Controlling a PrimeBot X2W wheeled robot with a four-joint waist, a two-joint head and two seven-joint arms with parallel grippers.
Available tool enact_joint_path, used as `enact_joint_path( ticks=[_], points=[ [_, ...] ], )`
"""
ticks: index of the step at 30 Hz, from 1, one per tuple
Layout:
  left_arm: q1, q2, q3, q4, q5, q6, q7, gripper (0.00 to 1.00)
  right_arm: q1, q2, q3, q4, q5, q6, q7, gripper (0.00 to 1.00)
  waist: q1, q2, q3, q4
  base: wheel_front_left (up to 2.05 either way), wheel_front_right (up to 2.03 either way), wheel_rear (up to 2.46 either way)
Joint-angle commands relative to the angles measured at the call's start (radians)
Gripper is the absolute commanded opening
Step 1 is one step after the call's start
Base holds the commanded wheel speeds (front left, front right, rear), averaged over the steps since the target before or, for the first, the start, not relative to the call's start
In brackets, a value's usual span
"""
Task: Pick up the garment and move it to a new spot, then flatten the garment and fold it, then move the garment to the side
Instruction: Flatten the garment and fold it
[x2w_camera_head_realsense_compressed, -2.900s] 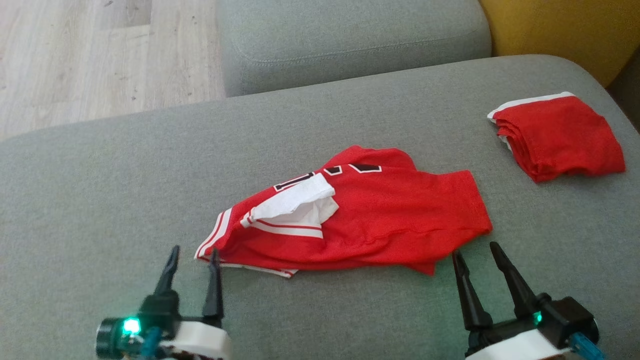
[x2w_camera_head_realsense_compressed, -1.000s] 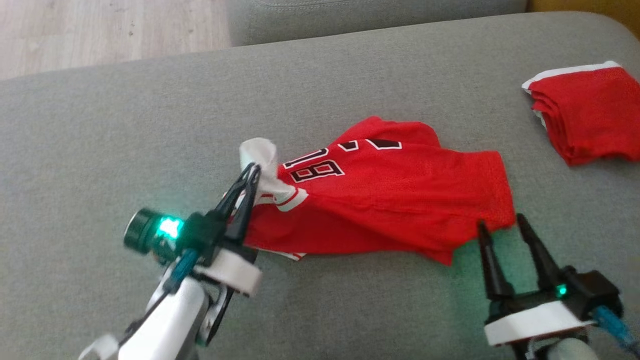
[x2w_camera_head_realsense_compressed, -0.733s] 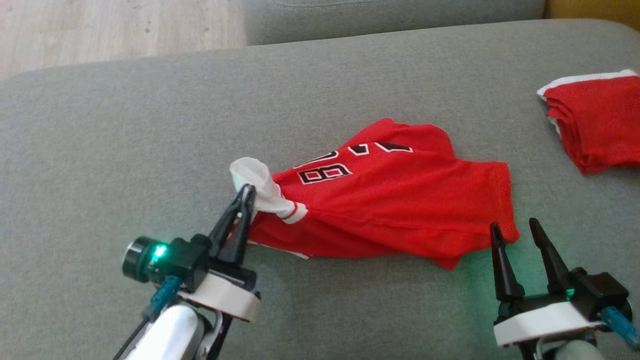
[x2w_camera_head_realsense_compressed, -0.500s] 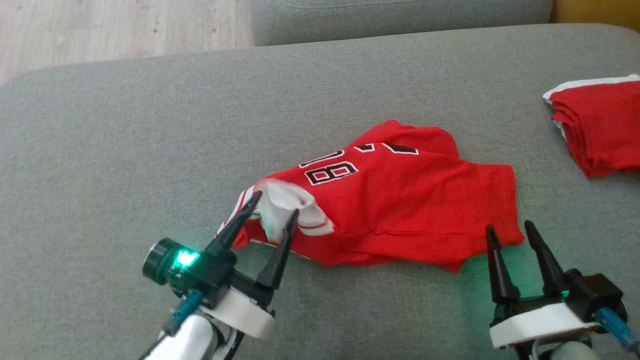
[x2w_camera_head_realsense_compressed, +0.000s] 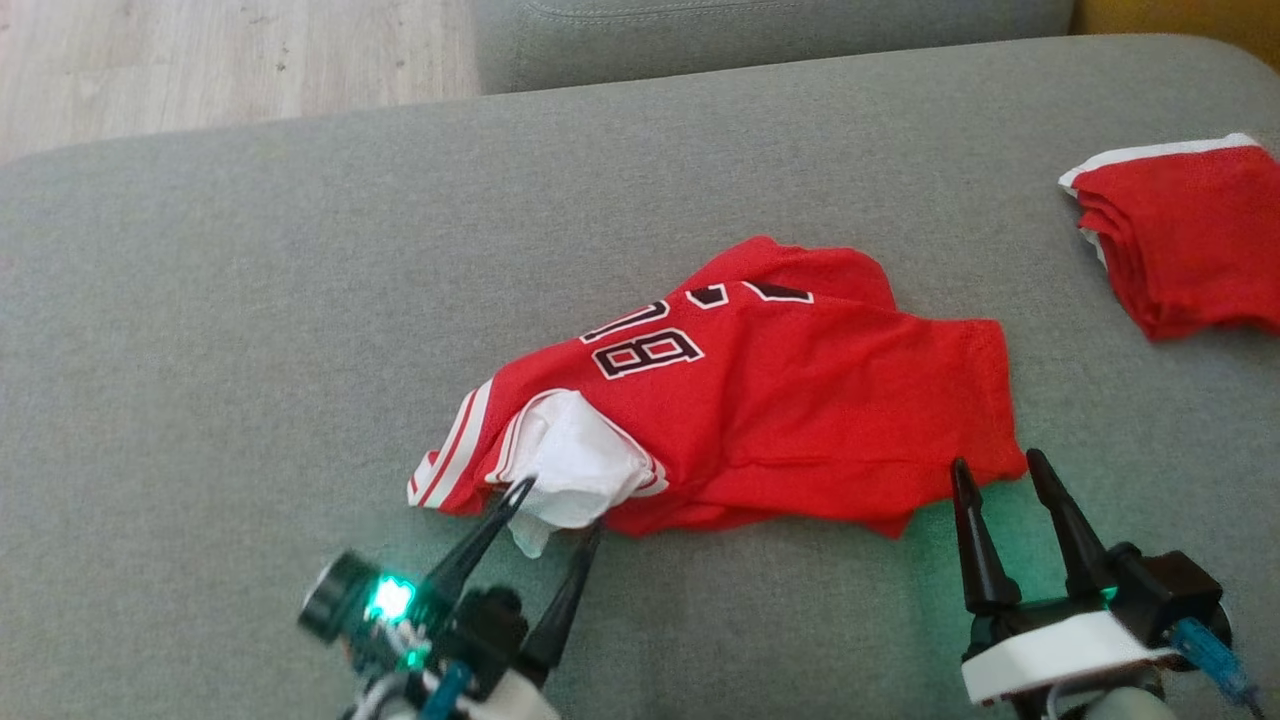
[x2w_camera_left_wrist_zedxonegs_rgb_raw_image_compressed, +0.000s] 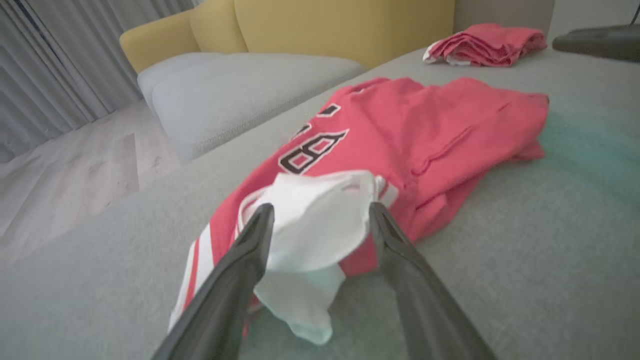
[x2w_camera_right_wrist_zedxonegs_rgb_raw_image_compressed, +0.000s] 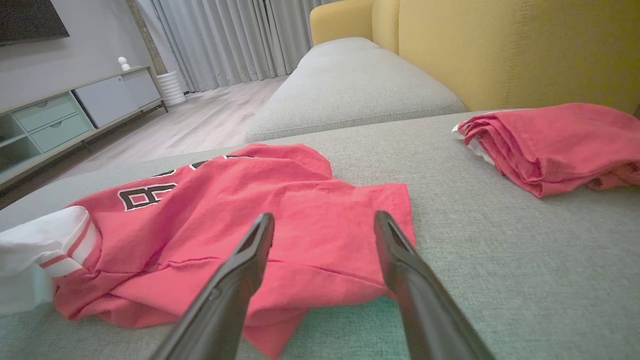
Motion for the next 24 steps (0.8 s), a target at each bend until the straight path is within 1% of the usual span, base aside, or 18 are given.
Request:
enact_joint_path(
  ticks=[1, 2, 3, 6, 8, 14, 24],
  points=[
    [0.006, 0.015, 0.029, -0.017, 0.006, 0.025, 0.001, 1.0, -0.017, -0.011, 0.023, -0.028, 0.002, -0.001, -0.011, 1.0, 0.0, 0.0, -0.001, -0.002, 0.0, 0.0, 0.0],
    [0.022, 0.015, 0.033, -0.013, 0.008, 0.043, 0.002, 1.0, -0.015, -0.011, 0.023, -0.028, 0.002, -0.001, -0.011, 1.0, 0.0, 0.0, -0.001, -0.003, 0.0, 0.0, 0.0],
    [0.056, 0.005, 0.045, -0.004, -0.007, 0.076, 0.001, 1.0, -0.011, -0.011, 0.022, -0.028, 0.0, -0.001, -0.011, 1.0, 0.0, 0.0, -0.003, -0.004, 0.0, 0.0, 0.0],
    [0.095, -0.021, 0.066, 0.009, -0.043, 0.11, -0.012, 1.0, -0.005, -0.012, 0.019, -0.029, 0.0, -0.001, -0.011, 1.0, 0.0, 0.0, -0.003, -0.002, 0.0, 0.0, 0.0],
    [0.108, -0.045, 0.079, 0.025, -0.076, 0.116, -0.02, 1.0, -0.002, -0.014, 0.017, -0.029, 0.001, -0.001, -0.011, 1.0, 0.0, 0.0, -0.003, 0.003, 0.0, 0.0, 0.0],
    [0.077, -0.094, 0.093, 0.114, -0.136, 0.087, -0.045, 1.0, -0.005, -0.025, 0.036, -0.022, -0.008, -0.001, -0.011, 1.0, 0.0, 0.0, -0.004, 0.007, 0.0, 0.0, 0.0],
    [0.008, -0.126, 0.112, 0.23, -0.186, 0.048, -0.068, 1.0, -0.009, -0.04, 0.049, -0.021, -0.013, -0.001, -0.011, 1.0, 0.0, 0.0, 0.005, -0.009, 0.0, 0.0, 0.0]
  ],
)
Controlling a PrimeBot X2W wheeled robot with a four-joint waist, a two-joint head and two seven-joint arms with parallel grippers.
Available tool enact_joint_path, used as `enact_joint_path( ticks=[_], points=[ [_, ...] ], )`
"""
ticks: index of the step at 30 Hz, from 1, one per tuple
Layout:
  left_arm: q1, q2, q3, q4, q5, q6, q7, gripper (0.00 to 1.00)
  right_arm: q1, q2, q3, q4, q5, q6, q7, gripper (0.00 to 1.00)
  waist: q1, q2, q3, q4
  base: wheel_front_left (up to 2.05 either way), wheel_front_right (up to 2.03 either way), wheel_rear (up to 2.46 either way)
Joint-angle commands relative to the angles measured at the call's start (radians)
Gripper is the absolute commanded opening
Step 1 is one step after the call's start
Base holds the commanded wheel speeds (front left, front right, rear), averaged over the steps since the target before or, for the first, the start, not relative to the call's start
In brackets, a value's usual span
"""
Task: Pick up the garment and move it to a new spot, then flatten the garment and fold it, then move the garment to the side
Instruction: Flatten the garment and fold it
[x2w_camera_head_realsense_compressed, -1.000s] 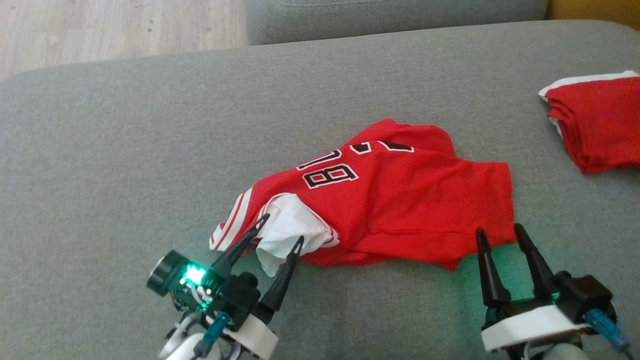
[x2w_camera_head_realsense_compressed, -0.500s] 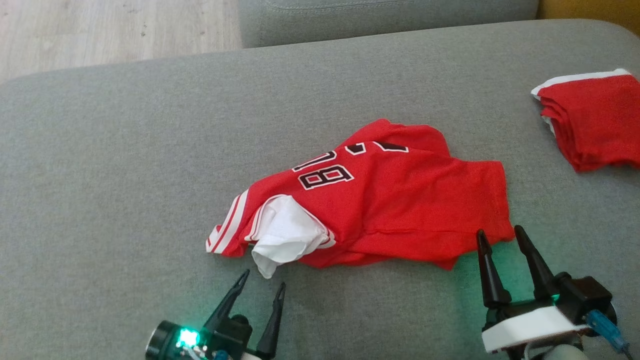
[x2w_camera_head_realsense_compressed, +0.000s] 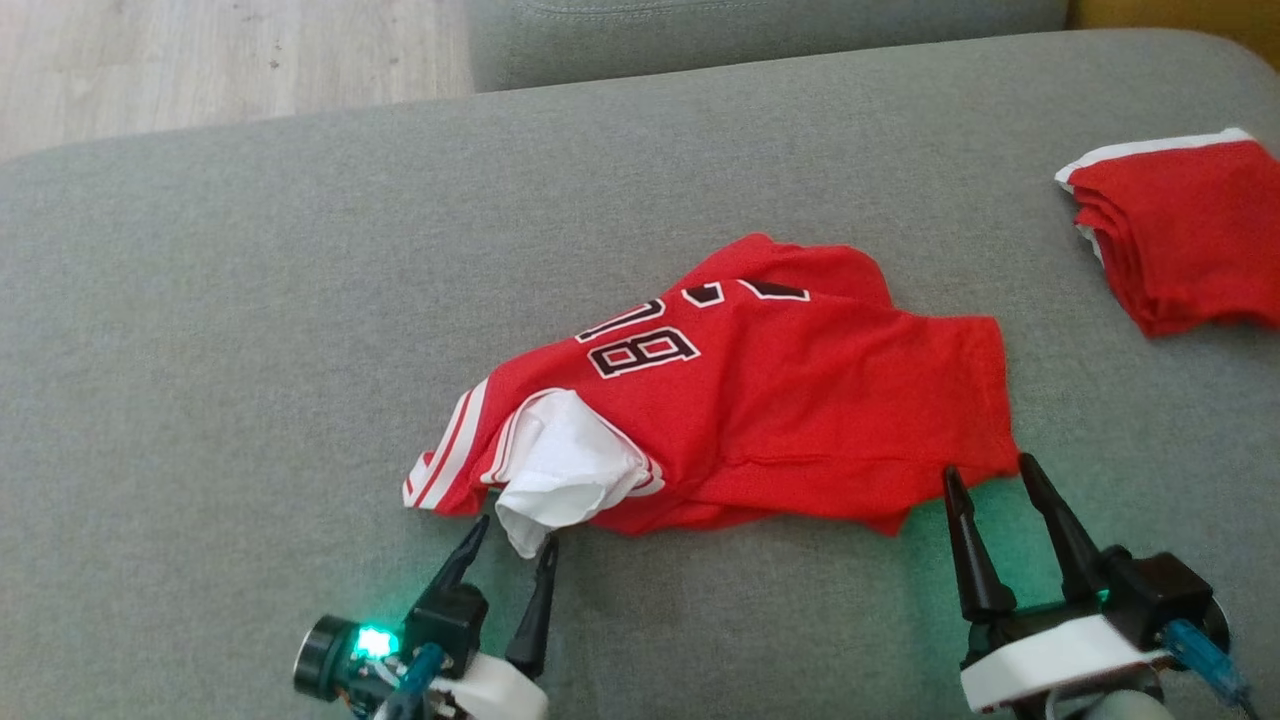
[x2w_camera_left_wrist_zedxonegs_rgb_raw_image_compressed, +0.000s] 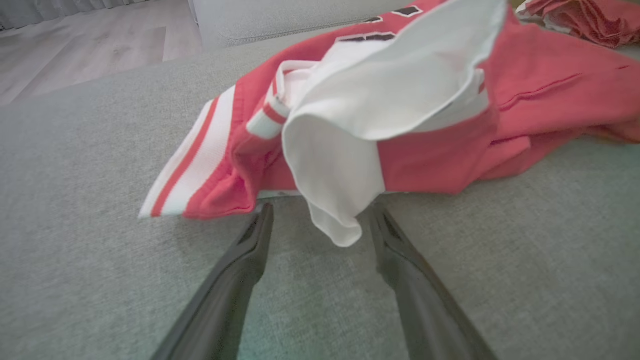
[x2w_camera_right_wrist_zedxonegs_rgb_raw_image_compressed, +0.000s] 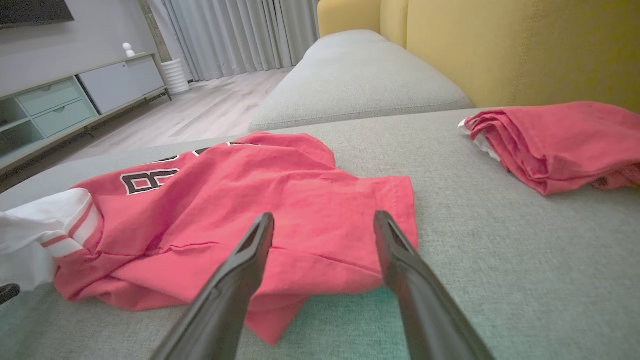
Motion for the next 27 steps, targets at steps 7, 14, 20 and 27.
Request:
enact_joint_path(
  ticks=[7, 14, 20, 27],
  points=[
    [-0.057, -0.003, 0.034, 0.024, -0.024, -0.024, -0.013, 0.0, -0.013, -0.018, 0.023, -0.027, -0.003, -0.001, -0.011, 1.0, 0.0, -0.0001, 0.013, -0.011, 0.0, 0.0, 0.0],
    [-0.066, 0.023, 0.041, 0.009, -0.013, -0.012, -0.047, 0.0, -0.007, -0.015, 0.008, -0.028, -0.003, -0.001, -0.011, 1.0, 0.0, -0.0001, 0.008, 0.002, 0.0, 0.0, 0.0],
    [-0.058, 0.096, 0.064, -0.087, 0.034, 0.055, -0.058, 0.0, 0.0, 0.002, -0.061, 0.014, -0.004, -0.001, -0.011, 1.0, 0.0, -0.0001, -0.003, 0.024, 0.0, 0.0, 0.0],
    [-0.068, 0.191, 0.11, -0.22, 0.062, 0.105, -0.017, 0.0, -0.054, 0.036, -0.163, 0.189, -0.007, -0.001, 0.01, 1.0, 0.0, -0.0001, -0.001, 0.04, 0.0, 0.0, 0.0]
  ],
)
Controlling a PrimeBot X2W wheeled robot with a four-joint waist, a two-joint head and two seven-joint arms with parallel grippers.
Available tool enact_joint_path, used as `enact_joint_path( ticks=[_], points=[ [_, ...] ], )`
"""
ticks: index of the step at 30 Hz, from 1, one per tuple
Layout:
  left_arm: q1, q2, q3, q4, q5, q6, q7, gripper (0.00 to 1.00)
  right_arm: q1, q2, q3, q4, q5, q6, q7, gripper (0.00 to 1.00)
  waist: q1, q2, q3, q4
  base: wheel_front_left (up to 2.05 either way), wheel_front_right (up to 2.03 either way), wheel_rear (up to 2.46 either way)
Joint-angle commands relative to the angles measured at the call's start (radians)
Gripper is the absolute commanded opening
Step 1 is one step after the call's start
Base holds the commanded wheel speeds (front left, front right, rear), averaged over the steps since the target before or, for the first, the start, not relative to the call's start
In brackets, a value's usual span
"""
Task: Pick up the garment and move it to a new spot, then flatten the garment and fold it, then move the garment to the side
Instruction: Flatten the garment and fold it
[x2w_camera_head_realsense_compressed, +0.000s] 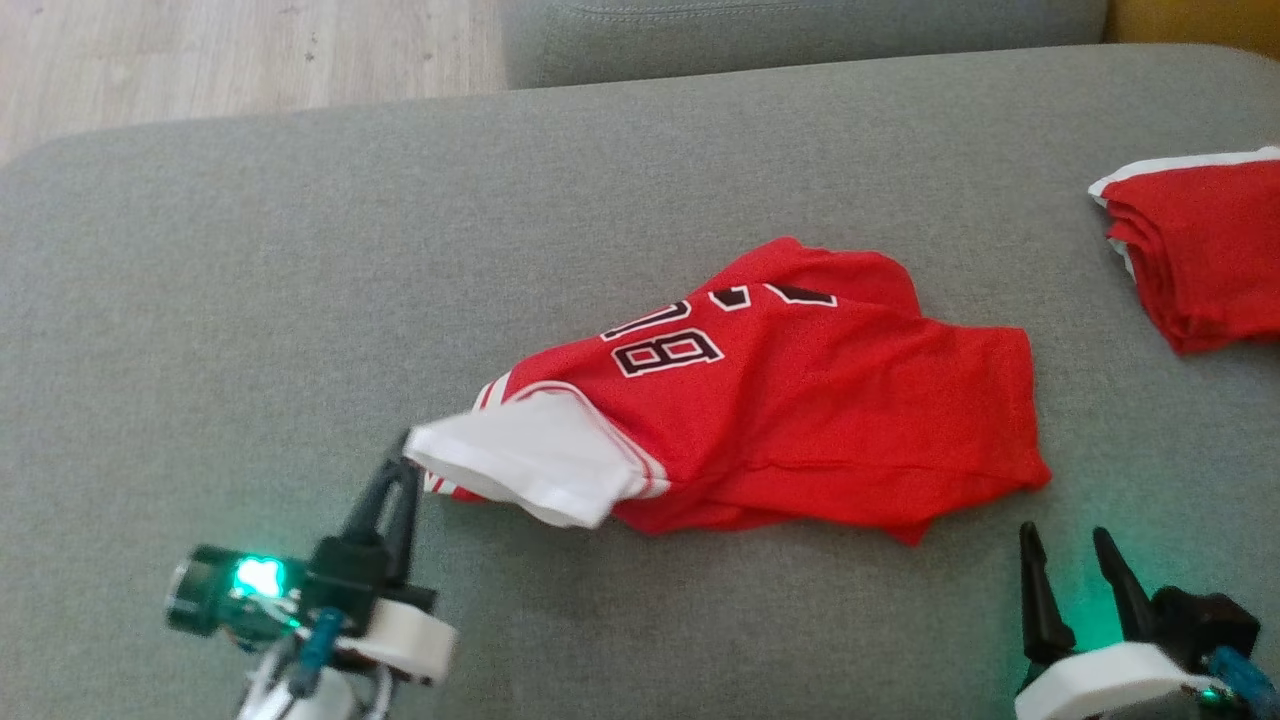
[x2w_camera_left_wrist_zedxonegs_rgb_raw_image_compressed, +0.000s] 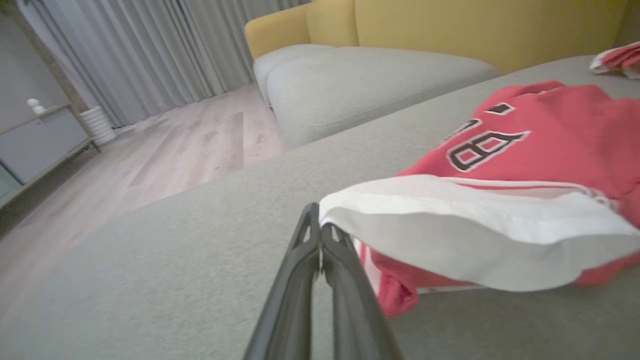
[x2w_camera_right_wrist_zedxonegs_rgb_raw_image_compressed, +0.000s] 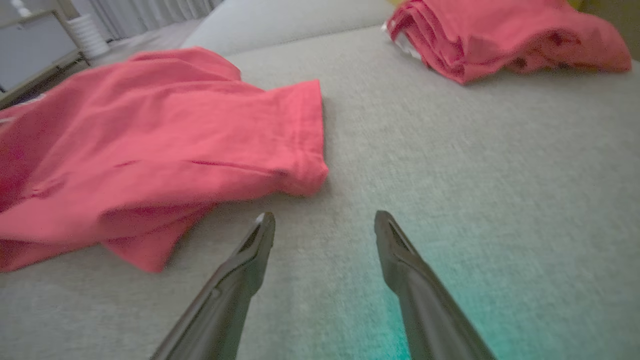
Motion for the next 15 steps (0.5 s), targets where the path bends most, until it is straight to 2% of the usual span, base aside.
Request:
enact_joint_path(
  ticks=[1, 8, 15],
  points=[
    [-0.041, 0.045, 0.057, -0.042, 0.005, 0.017, 0.004, 0.0, -0.058, -0.001, 0.004, -0.006, -0.008, -0.001, 0.008, 1.0, 0.0, 0.0, 0.003, 0.001, 0.0, 0.0, 0.0],
    [-0.057, 0.122, 0.108, -0.124, 0.021, 0.058, 0.047, 0.0, -0.123, 0.008, -0.003, 0.061, -0.049, -0.001, 0.037, 1.0, 0.0, 0.0, 0.016, 0.004, 0.0, 0.0, 0.0],
    [-0.058, 0.154, 0.124, -0.171, 0.024, 0.071, 0.076, 0.0, -0.153, 0.01, 0.024, 0.095, -0.059, -0.001, 0.037, 1.0, 0.0, 0.0, 0.024, 0.002, 0.0, 0.0, 0.0]
  ],
)
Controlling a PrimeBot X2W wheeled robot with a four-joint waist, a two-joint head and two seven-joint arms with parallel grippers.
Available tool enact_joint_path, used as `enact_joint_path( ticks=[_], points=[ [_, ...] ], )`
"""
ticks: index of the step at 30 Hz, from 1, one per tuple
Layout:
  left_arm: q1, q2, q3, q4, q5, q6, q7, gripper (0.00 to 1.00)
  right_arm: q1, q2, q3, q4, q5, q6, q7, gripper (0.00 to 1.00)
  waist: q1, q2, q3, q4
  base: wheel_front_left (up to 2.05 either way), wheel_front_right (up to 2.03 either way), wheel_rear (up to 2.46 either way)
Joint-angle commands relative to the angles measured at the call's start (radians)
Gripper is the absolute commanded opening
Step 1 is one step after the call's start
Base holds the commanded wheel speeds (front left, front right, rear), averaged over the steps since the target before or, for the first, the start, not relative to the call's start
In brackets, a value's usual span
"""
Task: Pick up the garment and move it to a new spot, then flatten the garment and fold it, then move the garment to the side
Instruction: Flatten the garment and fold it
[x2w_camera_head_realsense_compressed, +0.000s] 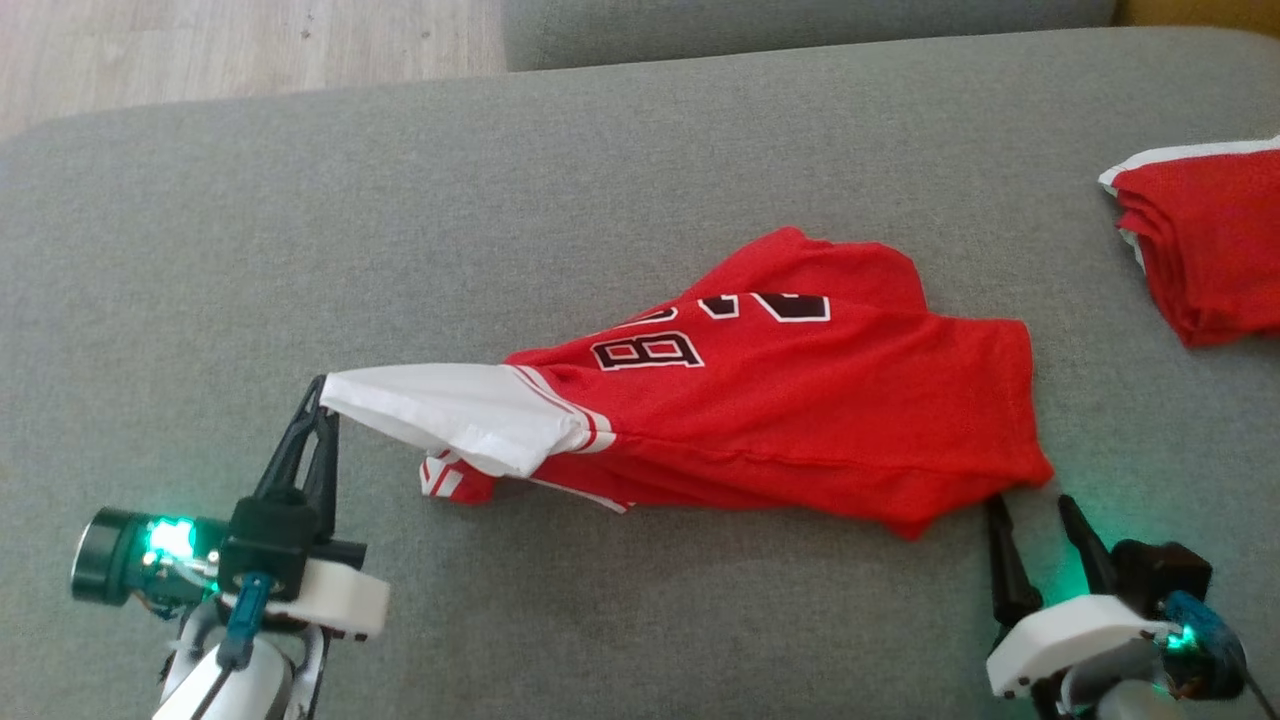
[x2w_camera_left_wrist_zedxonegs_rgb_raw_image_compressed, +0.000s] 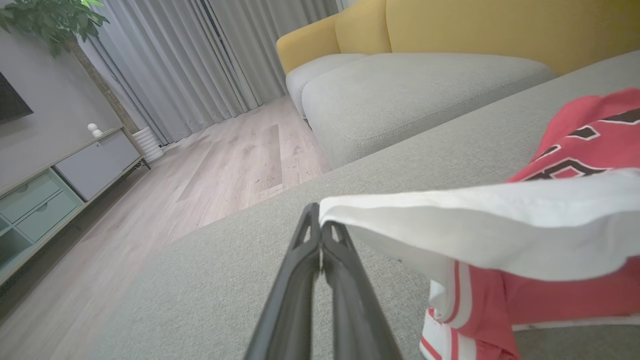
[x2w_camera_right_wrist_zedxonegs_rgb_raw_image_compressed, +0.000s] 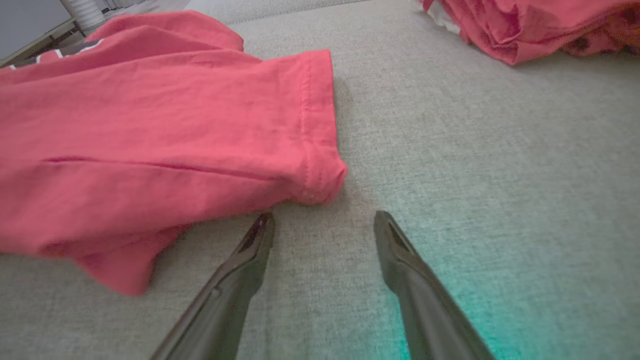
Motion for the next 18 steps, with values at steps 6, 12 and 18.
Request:
enact_joint_path(
  ticks=[6, 12, 18],
  points=[
    [-0.048, 0.044, 0.051, -0.043, 0.007, 0.013, 0.006, 0.0, -0.063, -0.017, 0.047, 0.004, -0.013, -0.001, -0.018, 1.0, -0.0001, 0.0, 0.002, 0.005, 0.0, 0.0, 0.0],
    [-0.05, 0.048, 0.044, -0.041, 0.008, 0.012, 0.012, 0.0, -0.088, -0.025, 0.052, 0.026, -0.021, -0.001, -0.026, 0.93, -0.0001, 0.0, -0.002, 0.017, 0.0, 0.0, 0.0],
    [-0.045, 0.057, 0.04, -0.042, 0.007, 0.014, 0.017, 0.0, -0.092, -0.035, 0.067, 0.037, -0.029, -0.001, -0.031, 0.0, -0.0001, 0.0, -0.022, 0.022, 0.0, 0.0, 0.0]
  ],
)
